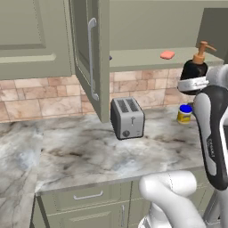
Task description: Pick the bar soap and soap dispenser from the cabinet and place them on the counter.
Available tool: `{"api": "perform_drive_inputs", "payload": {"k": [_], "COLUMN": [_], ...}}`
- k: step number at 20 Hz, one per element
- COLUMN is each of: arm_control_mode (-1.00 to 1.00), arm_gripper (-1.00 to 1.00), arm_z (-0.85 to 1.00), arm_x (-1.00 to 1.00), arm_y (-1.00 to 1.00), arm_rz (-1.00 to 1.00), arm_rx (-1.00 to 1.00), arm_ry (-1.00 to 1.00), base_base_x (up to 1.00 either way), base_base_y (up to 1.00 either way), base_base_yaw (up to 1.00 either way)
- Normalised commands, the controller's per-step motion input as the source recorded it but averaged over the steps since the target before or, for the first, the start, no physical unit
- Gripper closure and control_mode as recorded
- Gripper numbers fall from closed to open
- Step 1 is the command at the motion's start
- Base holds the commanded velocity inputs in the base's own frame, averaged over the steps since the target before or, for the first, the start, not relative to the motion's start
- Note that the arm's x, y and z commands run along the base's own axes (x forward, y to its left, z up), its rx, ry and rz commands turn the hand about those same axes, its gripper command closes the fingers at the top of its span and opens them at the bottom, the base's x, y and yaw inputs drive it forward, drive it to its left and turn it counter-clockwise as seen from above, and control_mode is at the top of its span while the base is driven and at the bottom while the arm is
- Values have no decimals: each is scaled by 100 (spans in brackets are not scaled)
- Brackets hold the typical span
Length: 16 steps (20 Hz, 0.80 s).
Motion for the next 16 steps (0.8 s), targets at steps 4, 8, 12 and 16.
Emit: {"api": "perform_drive_inputs", "payload": {"k": [4, 8, 12, 16], "arm_control_mode": [-100, -100, -100, -100], "arm_gripper": [100, 100, 100, 100], "arm_z": [-59, -74, -83, -74], "arm_x": [-35, -19, -4, -10], "arm_y": [0, 0, 0, 0], "arm_rz": [0, 0, 0, 3], "arm_rx": [0, 0, 0, 0], "arm_ry": [5, 0, 0, -4], "base_base_x": [0, 0, 0, 0], "base_base_y": [0, 0, 0, 0], "base_base_yaw": [0, 0, 0, 0]}}
